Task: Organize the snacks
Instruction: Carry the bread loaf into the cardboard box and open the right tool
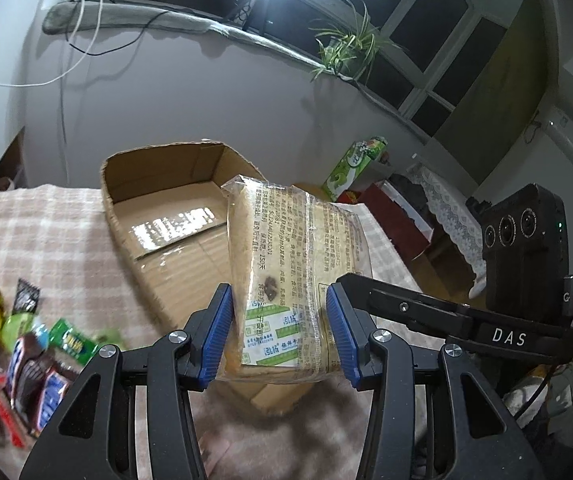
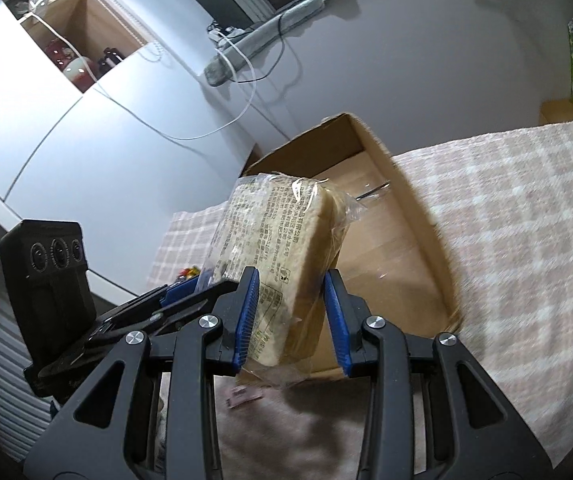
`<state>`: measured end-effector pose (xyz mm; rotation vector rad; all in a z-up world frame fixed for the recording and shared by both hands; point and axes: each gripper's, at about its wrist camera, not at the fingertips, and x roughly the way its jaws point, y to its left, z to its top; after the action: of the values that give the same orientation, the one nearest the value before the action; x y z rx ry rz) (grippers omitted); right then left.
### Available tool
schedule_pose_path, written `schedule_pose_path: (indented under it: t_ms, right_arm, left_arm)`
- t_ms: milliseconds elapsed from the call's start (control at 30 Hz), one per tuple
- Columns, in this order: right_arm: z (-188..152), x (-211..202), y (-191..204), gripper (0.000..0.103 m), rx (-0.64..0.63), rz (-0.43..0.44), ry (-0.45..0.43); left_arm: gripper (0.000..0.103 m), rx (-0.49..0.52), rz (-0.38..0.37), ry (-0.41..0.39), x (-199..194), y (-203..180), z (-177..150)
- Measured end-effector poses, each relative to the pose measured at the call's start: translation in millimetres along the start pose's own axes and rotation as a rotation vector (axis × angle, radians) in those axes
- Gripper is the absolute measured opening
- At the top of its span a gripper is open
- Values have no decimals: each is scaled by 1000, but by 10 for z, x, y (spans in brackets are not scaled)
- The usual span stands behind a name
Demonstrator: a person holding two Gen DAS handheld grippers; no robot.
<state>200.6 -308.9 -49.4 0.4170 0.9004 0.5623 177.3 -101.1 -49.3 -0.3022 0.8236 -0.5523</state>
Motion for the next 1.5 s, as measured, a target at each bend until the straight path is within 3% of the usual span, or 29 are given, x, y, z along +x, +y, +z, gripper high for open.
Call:
schedule_pose_path:
  t_ms: [367,667,833,967,1033,1300,1500]
  right_arm:
    - [110,145,-281,36,19,-70,12]
    - [79,109,-315,36,15,-115,-5]
    - [45,44,-203,52,-13,-127,-18]
    - [-22,-16,-51,58,-47,-152,-31]
    - [-59,-49,21,67,-61,-155,-43]
    - [-341,-223,398,80,-170,-148,-98]
    - [-631,-306,730,82,-289,-123,-107]
  left_arm:
    - [45,41,49,52,343,-71,-14]
    - [45,55,68,48,335,-84,1]
    - [45,50,66,31,246,-89,-2]
    - [45,61,69,15,127,-131,-32]
    - [45,65,69,3,39,-141,-55]
    - [48,51,102,-51,-367,-45,-210]
    - [48,14,156,-99,-789,222,-413]
